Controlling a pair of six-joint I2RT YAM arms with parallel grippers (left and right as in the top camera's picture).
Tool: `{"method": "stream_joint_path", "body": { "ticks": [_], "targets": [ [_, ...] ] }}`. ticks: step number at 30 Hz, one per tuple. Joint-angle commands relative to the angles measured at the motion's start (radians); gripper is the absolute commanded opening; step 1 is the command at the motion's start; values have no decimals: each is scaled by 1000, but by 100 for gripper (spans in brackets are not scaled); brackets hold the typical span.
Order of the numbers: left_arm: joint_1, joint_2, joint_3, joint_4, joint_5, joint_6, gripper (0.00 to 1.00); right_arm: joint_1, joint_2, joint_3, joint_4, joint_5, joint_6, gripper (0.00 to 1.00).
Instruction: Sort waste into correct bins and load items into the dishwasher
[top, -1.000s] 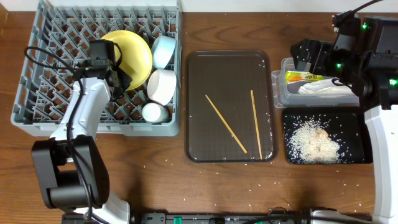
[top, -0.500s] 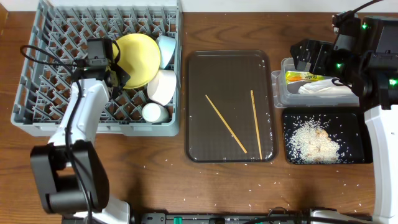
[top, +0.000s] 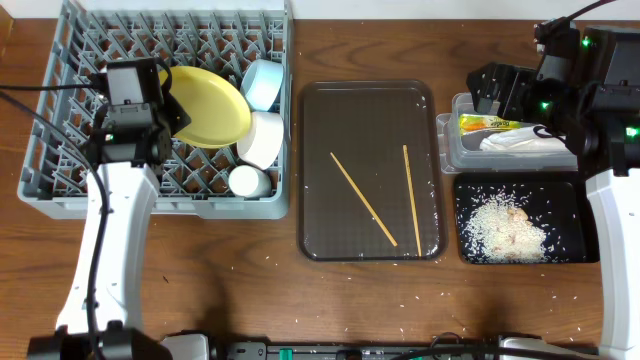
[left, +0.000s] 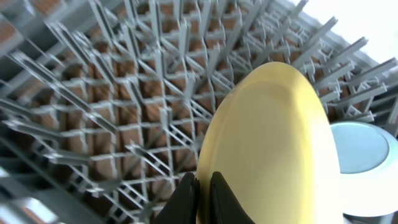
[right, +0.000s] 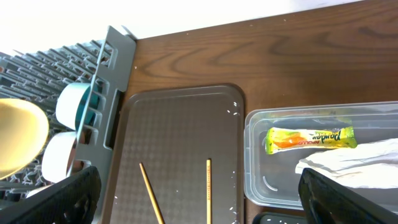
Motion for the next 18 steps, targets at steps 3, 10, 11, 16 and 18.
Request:
{"method": "stream_joint_path", "body": {
  "ticks": [3, 10, 11, 16, 18],
  "targets": [
    [-5, -78, -4, 26, -121, 179, 7, 4, 2, 3, 0, 2, -3, 99],
    [-5, -89, -4, 100, -136, 384, 7, 4, 2, 3, 0, 2, -3, 99],
    [-5, -89, -4, 108, -137, 414, 7, 4, 2, 3, 0, 2, -3, 99],
    [-5, -87, -4, 126, -183, 506, 7, 4, 2, 3, 0, 2, -3, 99],
    [-5, -84, -4, 126, -184, 542, 7, 4, 2, 3, 0, 2, -3, 99]
  ]
}}
